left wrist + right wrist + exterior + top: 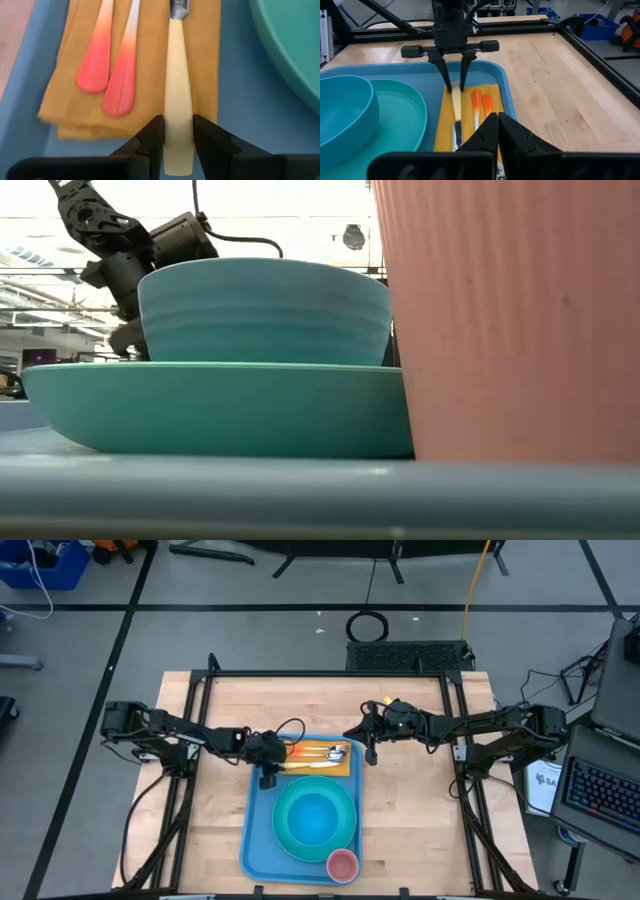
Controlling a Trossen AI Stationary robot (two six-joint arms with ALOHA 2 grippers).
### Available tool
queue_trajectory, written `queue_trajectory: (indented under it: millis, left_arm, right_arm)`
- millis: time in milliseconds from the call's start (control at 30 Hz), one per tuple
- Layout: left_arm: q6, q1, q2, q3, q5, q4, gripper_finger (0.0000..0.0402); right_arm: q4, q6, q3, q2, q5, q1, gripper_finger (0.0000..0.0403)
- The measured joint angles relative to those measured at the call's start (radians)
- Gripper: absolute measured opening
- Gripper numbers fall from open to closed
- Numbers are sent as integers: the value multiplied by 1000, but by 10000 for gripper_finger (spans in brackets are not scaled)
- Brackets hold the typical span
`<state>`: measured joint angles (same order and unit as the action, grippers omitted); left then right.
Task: Set up tray
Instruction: Adjust the light green knife on the orange napkin
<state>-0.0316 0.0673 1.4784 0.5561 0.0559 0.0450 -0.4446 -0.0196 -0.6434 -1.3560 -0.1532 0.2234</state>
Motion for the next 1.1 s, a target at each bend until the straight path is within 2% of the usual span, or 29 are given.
queue_trajectory:
  millis: [200, 867, 1100]
  left_arm:
    - [11, 0, 53, 4, 0, -35, 106]
    - [29, 0, 57, 2, 27, -50, 106]
    - [46, 0, 53, 1, 79, -47, 106]
  right_arm:
    - [0, 0, 0, 0, 0, 0, 0]
    - [-1, 0, 0, 0, 3, 0, 0]
    - [-1, 0, 0, 0, 4, 0, 0]
